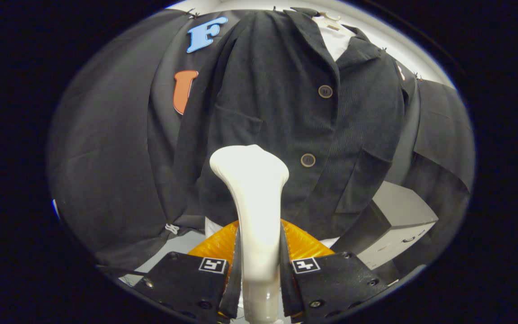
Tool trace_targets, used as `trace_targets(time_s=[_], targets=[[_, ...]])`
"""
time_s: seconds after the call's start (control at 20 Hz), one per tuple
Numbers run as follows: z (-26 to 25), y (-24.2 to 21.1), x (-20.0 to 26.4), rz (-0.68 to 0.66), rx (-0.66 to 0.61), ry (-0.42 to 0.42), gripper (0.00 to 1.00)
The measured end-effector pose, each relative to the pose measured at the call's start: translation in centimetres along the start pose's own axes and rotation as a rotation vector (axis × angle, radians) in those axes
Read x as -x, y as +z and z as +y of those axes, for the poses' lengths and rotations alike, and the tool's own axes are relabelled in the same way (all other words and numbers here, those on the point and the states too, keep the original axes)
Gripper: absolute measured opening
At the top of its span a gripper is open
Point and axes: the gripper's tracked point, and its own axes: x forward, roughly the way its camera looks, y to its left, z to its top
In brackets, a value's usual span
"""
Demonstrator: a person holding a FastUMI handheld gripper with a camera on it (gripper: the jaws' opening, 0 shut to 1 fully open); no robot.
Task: Iron the clothes twice with a garment steamer, once on the left side and once on the right side.
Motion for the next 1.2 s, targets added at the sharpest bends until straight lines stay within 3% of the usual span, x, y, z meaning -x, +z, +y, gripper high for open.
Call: trace_targets(time_s=[0.7,1.2], targets=[[1.8,-8.2,-2.2,0.127,0.013,0.024,0.40],[-1.0,-7.3,0.9,0.087,-0.042,0.061,0.40]])
